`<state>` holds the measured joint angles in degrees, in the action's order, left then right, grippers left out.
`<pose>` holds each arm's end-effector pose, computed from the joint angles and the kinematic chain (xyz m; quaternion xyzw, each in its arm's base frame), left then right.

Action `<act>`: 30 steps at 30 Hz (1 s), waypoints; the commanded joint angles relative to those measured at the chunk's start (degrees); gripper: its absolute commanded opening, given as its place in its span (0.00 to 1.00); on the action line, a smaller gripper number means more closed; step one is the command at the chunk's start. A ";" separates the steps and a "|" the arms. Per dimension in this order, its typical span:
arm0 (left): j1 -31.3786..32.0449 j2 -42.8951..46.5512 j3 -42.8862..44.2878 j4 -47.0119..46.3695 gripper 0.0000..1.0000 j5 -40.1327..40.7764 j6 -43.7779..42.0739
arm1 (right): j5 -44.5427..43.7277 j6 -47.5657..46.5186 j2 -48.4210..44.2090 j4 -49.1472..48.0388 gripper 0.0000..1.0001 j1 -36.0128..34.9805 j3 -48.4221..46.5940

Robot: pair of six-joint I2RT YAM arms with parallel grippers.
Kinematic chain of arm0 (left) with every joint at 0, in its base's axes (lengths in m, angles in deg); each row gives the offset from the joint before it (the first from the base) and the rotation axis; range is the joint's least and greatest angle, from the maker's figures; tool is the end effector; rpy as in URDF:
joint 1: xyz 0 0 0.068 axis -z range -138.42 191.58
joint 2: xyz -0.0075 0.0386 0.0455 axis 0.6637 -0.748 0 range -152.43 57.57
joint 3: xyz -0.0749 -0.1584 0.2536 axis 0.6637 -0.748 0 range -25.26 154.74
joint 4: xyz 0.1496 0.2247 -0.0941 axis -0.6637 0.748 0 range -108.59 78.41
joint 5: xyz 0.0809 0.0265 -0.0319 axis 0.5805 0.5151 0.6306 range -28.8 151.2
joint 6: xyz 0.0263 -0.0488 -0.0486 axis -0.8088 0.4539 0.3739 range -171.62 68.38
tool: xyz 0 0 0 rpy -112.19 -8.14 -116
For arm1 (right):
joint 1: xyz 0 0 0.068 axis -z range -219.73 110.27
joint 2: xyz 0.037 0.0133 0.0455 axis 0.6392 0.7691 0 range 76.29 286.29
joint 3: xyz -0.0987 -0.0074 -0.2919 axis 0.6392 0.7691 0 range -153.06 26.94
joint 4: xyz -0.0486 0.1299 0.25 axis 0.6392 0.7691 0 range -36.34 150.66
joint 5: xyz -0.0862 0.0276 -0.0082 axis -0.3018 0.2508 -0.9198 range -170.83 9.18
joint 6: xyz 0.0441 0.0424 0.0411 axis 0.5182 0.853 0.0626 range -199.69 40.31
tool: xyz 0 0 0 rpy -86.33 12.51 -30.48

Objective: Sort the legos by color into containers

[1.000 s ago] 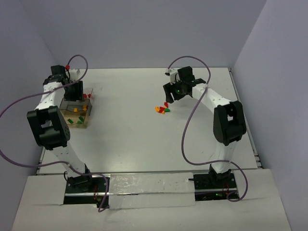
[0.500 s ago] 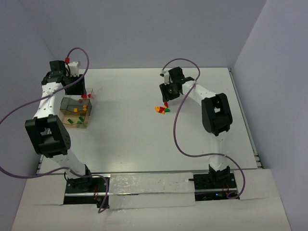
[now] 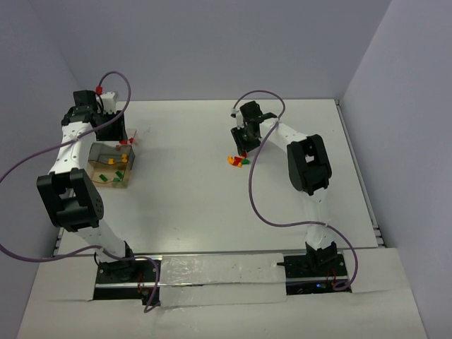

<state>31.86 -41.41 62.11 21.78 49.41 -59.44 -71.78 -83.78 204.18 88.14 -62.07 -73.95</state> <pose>0.4230 0.0597 0.3087 0.0179 0.9409 -0.0466 0.3349 0.4934 0.2133 0.1626 -0.2397 0.9361 0.1145 0.2304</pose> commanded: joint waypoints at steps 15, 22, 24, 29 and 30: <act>0.06 5.45 -1.90 -3.35 0.60 -7.07 1.92 | 0.34 2.57 -3.05 -0.95 0.10 -1.12 -0.80; 0.14 12.14 -10.48 -11.17 0.63 -25.00 6.43 | 6.47 6.86 -6.62 -3.25 0.00 -1.12 -2.20; 0.14 13.68 -13.12 -14.24 0.64 -28.81 9.36 | 8.23 8.20 -7.60 -4.17 0.00 -1.04 -2.05; 2.55 16.82 -22.13 -26.83 0.66 -36.59 18.44 | 15.62 14.86 -11.06 -10.47 0.00 -1.12 -0.04; 3.59 18.03 -24.20 -28.81 0.66 -36.26 20.55 | 18.28 18.31 -12.06 -12.65 0.00 -1.11 0.92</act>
<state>32.62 -27.01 42.57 5.25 21.21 -47.71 -61.65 -74.10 198.27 83.78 -62.74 -74.56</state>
